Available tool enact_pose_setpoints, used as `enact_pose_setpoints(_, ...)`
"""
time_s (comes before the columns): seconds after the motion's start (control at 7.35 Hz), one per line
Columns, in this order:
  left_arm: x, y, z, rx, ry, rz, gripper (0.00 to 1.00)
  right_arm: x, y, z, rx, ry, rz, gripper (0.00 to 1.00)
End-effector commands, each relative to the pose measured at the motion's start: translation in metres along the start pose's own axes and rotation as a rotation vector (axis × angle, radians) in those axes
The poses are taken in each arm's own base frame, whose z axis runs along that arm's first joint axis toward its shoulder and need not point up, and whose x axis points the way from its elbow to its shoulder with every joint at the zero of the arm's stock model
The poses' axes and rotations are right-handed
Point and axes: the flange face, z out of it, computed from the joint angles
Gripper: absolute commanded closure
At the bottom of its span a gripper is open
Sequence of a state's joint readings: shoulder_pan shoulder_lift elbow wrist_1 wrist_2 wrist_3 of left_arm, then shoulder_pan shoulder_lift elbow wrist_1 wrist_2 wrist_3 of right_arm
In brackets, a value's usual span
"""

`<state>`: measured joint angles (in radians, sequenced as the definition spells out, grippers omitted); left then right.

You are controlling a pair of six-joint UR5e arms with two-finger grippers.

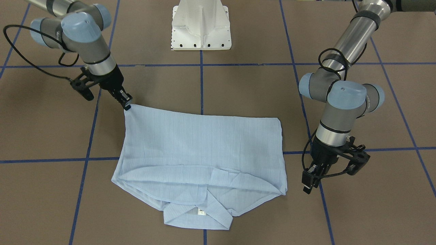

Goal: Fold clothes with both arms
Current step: 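Drag the folded shirt toward the robot with the right gripper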

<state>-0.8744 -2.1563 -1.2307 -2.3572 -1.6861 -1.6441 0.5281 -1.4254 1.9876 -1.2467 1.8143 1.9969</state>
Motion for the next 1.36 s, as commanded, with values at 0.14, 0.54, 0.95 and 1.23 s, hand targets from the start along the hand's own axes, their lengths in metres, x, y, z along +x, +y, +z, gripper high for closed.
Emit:
enact_pose_setpoints(0.14,0.005,0.004,-0.005,-0.006,0.014,0.003,0.51,0.118,0.138,-0.030,-0.241,0.167,-0.123,1.00)
enact_pose_setpoints(0.54,0.006,0.038,-0.049,-0.068,0.085,0.014,0.51,0.166,0.218,-0.042,-0.396,0.264,-0.217,1.00)
enact_pose_setpoints(0.95,-0.014,0.210,-0.143,-0.383,0.098,-0.104,0.45,0.186,0.252,-0.045,-0.398,0.270,-0.206,0.56)
enact_pose_setpoints(1.23,-0.021,0.266,-0.165,-0.436,0.012,-0.164,0.38,0.165,0.221,-0.042,-0.338,0.228,-0.153,0.00)
